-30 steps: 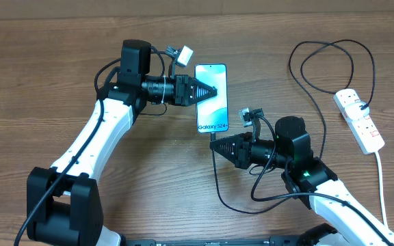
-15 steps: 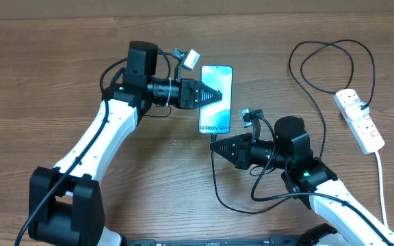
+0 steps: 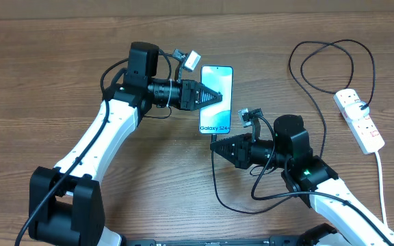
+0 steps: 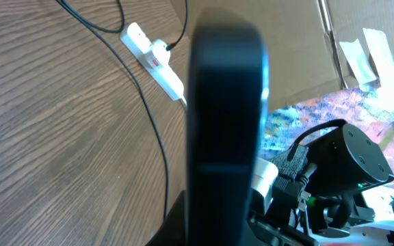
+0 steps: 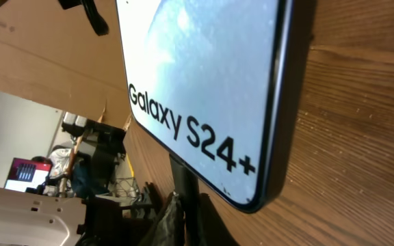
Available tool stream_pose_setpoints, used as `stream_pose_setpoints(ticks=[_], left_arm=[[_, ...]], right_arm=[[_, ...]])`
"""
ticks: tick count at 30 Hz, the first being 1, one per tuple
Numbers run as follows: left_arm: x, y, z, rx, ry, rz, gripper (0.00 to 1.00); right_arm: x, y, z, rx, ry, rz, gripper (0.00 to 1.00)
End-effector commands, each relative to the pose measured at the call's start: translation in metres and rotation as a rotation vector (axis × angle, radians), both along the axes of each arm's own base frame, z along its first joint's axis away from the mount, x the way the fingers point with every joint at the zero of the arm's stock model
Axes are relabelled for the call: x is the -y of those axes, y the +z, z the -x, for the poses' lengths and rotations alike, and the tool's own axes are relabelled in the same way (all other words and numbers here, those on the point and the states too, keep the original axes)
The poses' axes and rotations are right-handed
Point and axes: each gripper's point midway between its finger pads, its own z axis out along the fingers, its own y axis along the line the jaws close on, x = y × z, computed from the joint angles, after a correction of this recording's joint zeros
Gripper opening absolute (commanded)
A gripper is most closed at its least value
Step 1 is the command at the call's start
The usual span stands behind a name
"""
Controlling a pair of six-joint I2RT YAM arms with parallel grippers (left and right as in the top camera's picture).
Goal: Plug charger to phone and switch on socket
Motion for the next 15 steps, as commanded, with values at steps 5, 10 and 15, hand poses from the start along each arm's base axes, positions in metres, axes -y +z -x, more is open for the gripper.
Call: stream_pose_setpoints(ticks=[5,10,15], left_arm=[[0.002,-0.01,0.001,-0.045,0.03,-0.032,0.04],[-0.012,-0.017,-0.024,-0.04,0.15,-0.082,0.04],[-0.027,-0.04,-0.04,-0.173,0.322,-0.194,0.04]], right_arm=[[0.006,0.034,-0.029,0.101,-0.087,0.001,0.18],[0.007,0.024,-0.023,0.048,-0.079,0.022,0.31],[0.004,0.025,-0.017,0.038,-0.043,0.006,0.39]])
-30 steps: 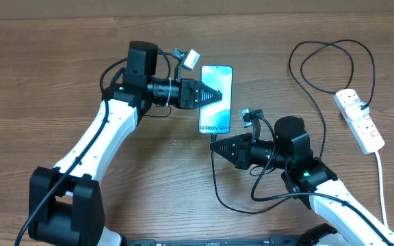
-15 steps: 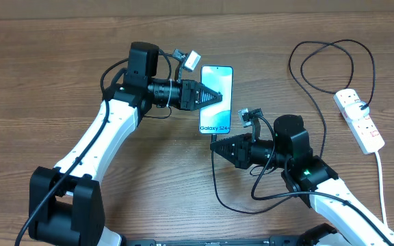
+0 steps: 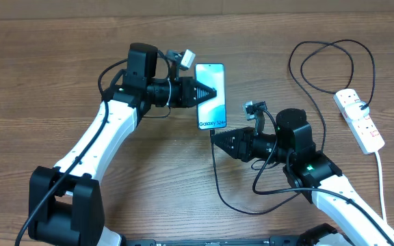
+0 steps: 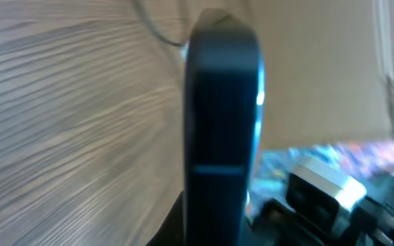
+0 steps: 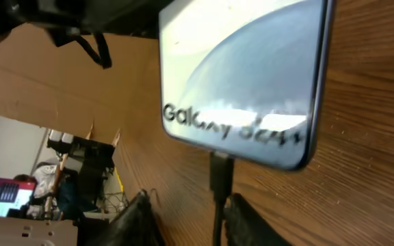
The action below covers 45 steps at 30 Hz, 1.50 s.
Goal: Plug charger to phone and switch on socket
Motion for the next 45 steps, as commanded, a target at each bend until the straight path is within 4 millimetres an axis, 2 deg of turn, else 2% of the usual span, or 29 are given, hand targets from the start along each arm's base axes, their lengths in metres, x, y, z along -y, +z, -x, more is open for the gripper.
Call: stream_pose_setpoints(ticks=[1,4,7,10,14,16,21,25,29,33,39,45], left_arm=[[-0.011,-0.014,-0.01,-0.092,0.118,-0.057,0.04],[-0.009,-0.02,-0.002,-0.135,0.108,-0.074,0.04],[-0.008,-0.028,0.009,-0.166,0.089,-0.109,0.04],[-0.005,-0.04,0.023,-0.178,0.057,-0.169,0.04],[-0.016,-0.07,0.034,-0.179,0.082,-0.364,0.04],[-0.024,-0.081,0.036,-0.159,0.091,-0.455,0.04],[-0.027,-0.085,0.038,-0.104,0.045,-0.497,0.04],[-0.036,-0.093,0.038,-0.095,0.049,-0.552,0.04],[-0.043,-0.109,0.041,-0.134,0.046,-0.604,0.04],[-0.043,-0.134,0.044,-0.202,0.03,-0.629,0.04],[-0.031,-0.172,0.049,-0.332,-0.005,-0.578,0.04],[-0.027,-0.186,0.047,-0.355,-0.009,-0.566,0.04]], right_arm=[[-0.001,0.016,-0.003,0.04,0.008,-0.018,0.41],[0.006,0.007,-0.011,0.026,-0.057,0.027,0.51],[0.014,-0.004,-0.017,0.004,-0.118,0.077,0.55],[0.014,-0.004,-0.016,0.001,-0.121,0.08,0.63],[0.016,-0.001,-0.013,0.005,-0.122,0.079,0.82],[0.017,0.0,-0.01,0.0,-0.121,0.082,0.88],[0.024,-0.016,-0.004,-0.069,-0.14,0.132,1.0],[0.032,-0.031,0.0,-0.122,-0.174,0.188,1.0],[0.034,-0.034,0.002,-0.139,-0.174,0.198,1.0],[0.045,-0.044,-0.005,-0.138,-0.242,0.255,1.0],[0.065,-0.067,-0.006,-0.19,-0.328,0.373,1.0],[0.074,-0.084,-0.001,-0.243,-0.347,0.437,1.0]])
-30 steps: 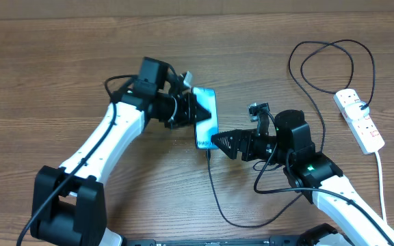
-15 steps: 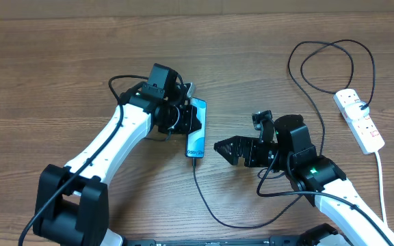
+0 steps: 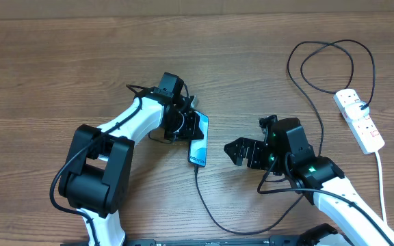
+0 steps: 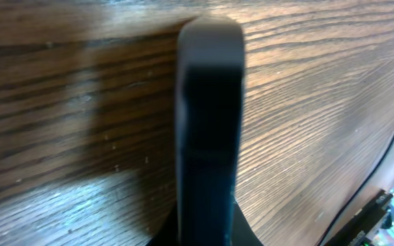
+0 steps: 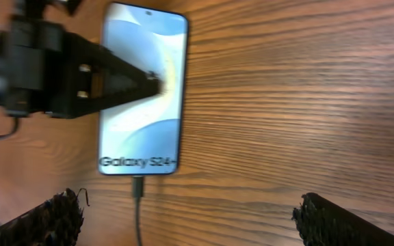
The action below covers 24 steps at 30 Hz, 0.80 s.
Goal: Plug charger to phone and switch on socket
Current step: 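Lower the phone flat onto the table with the left gripper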
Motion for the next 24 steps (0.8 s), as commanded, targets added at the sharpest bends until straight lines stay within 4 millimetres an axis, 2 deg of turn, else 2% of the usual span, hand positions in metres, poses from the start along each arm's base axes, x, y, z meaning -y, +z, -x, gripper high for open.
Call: stream_pose_setpoints(ticks=[1,9,15,20,24], left_arm=[[0.001,-0.007,0.001,-0.023,0.003,0.004,0.04],[-0.02,-0.013,-0.001,-0.039,0.042,-0.066,0.04],[-0.053,-0.02,-0.002,-0.083,0.122,-0.157,0.04],[-0.064,-0.022,-0.008,-0.086,0.174,-0.175,0.04],[-0.063,-0.023,-0.012,-0.06,0.155,-0.172,0.04]], right_arm=[[0.006,0.002,-0.011,0.022,-0.034,0.037,1.0],[0.008,-0.014,-0.011,-0.021,-0.041,0.069,1.0],[0.008,-0.02,-0.011,-0.038,-0.04,0.077,1.0],[0.007,-0.019,-0.013,-0.03,-0.041,0.073,1.0],[0.007,-0.019,-0.013,-0.03,-0.041,0.073,1.0]])
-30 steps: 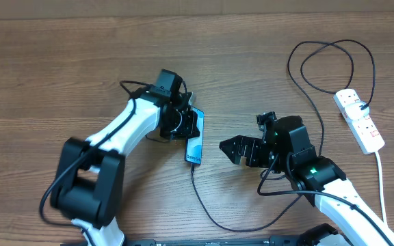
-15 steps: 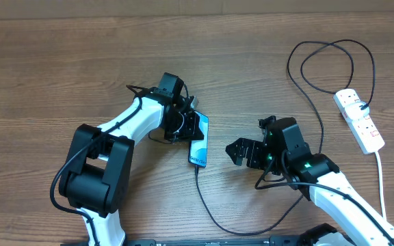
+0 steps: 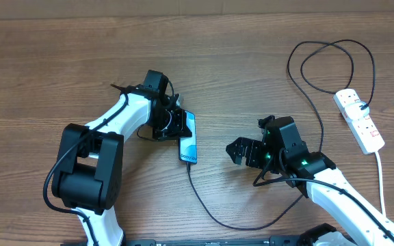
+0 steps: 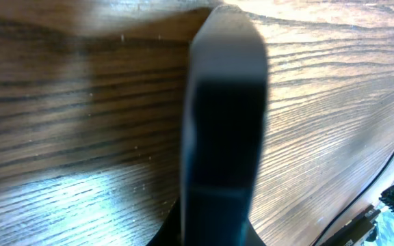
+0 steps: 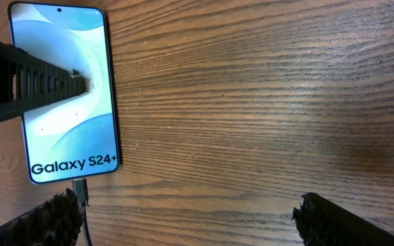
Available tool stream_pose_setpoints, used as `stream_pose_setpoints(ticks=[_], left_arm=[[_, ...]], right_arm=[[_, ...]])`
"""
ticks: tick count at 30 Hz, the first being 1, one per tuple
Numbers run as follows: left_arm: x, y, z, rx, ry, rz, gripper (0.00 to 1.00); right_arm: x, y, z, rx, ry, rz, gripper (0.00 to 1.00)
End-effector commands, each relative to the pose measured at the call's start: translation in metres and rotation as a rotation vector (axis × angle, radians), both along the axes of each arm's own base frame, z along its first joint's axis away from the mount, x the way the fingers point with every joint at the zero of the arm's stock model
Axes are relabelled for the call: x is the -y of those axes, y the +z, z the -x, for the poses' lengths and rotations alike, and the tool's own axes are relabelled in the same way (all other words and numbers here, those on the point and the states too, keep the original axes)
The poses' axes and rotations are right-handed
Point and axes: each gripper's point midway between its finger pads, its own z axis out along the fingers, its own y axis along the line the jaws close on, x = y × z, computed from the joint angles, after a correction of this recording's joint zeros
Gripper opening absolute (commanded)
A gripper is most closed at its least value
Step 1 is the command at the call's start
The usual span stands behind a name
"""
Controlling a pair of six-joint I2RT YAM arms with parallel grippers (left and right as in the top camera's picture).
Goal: Plug charger to phone and switch on socket
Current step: 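Lower the phone flat onto the table with the left gripper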
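Observation:
The phone point(image 3: 189, 147) shows its lit "Galaxy S24+" screen point(image 5: 67, 92) left of the table's middle. My left gripper point(image 3: 181, 131) is shut on it from the left; one finger point(image 5: 36, 76) lies across the screen. In the left wrist view only the phone's dark edge point(image 4: 224, 116) shows. The black charger plug point(image 5: 80, 187) sits in the phone's lower end, and its cable point(image 3: 204, 208) loops to the white socket strip point(image 3: 359, 120) at the right. My right gripper point(image 3: 241, 152) is open, to the right of the phone, holding nothing.
The cable's slack curls over the table near the front edge and again at the back right above the strip. A white lead point(image 3: 380, 184) runs from the strip toward the front. My right arm point(image 3: 320, 181) lies between phone and strip.
My left gripper has moved the phone a little to the left and turned it slightly. The right gripper stays open, about where it was. The plug is still in the phone.
First my left gripper held the phone at the back middle, while my right gripper was shut on the plug just under the phone's lower end. Then the plug met the port. Later the right gripper stood open and apart, with the cable hanging from the phone, which is now nearer and further left.

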Motion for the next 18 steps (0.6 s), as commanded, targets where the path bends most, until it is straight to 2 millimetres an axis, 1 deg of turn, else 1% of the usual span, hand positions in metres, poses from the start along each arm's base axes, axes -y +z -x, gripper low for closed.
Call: stream_pose_setpoints(ticks=[1,6,8,11,13,18], left_arm=[[-0.022,-0.02,-0.005,0.012,0.024,-0.13,0.05],[-0.02,-0.02,-0.007,0.049,-0.031,-0.125,0.05],[-0.02,-0.021,-0.006,0.048,-0.03,-0.125,0.07],[-0.021,-0.024,-0.002,0.041,-0.031,-0.128,0.13],[-0.023,-0.028,0.002,0.033,-0.031,-0.13,0.17],[-0.026,-0.044,0.015,0.017,-0.025,-0.133,0.19]], right_arm=[[-0.001,0.007,-0.008,0.027,-0.008,0.0,1.0],[-0.001,0.007,-0.008,0.027,-0.008,0.0,1.0],[-0.001,0.007,-0.008,0.027,-0.008,0.0,1.0],[-0.001,0.007,-0.008,0.027,-0.008,0.0,1.0],[-0.001,0.007,-0.008,0.027,-0.008,0.0,1.0],[-0.001,0.008,-0.008,0.027,-0.008,0.0,1.0]])
